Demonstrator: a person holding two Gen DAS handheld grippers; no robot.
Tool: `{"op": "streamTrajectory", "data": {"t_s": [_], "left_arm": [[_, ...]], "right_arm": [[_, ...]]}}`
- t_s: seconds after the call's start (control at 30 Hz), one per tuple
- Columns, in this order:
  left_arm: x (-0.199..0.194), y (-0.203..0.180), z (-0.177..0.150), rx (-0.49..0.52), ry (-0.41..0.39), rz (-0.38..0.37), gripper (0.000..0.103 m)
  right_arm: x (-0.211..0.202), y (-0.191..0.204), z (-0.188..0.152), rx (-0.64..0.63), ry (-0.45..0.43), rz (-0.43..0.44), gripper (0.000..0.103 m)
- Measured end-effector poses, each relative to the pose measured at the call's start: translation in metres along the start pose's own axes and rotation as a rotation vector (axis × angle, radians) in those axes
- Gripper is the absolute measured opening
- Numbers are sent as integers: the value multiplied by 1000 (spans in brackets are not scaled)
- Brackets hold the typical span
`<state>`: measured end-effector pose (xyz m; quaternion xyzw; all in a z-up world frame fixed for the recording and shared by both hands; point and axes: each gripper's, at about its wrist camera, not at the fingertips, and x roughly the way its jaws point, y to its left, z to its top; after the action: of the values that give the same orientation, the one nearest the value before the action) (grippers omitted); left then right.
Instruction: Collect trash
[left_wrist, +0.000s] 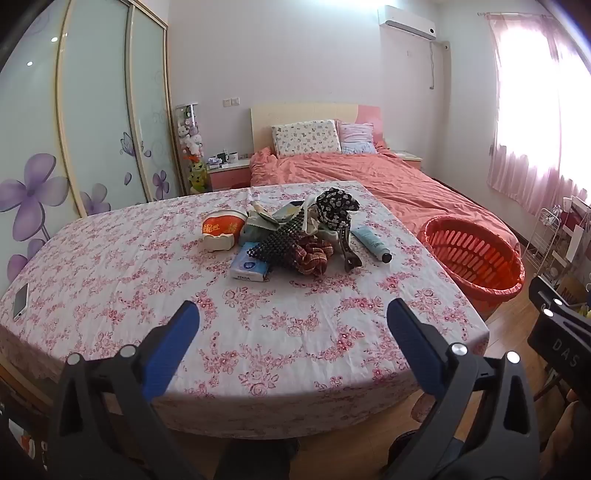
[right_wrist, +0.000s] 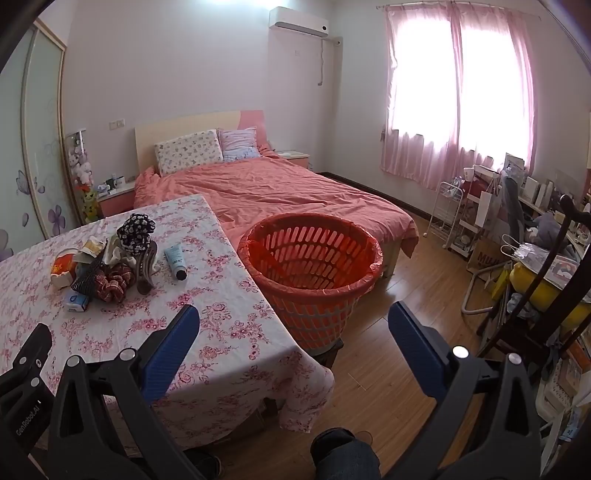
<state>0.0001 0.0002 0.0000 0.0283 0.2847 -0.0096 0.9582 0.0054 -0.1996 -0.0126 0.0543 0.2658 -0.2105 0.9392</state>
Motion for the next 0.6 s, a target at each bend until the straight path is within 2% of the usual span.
{"op": "streamTrajectory", "data": {"t_s": [0.6], "left_arm": [[0, 0, 0, 1, -2, 1, 99]], "right_arm": [[1, 2, -1, -1, 2, -1, 101]]}}
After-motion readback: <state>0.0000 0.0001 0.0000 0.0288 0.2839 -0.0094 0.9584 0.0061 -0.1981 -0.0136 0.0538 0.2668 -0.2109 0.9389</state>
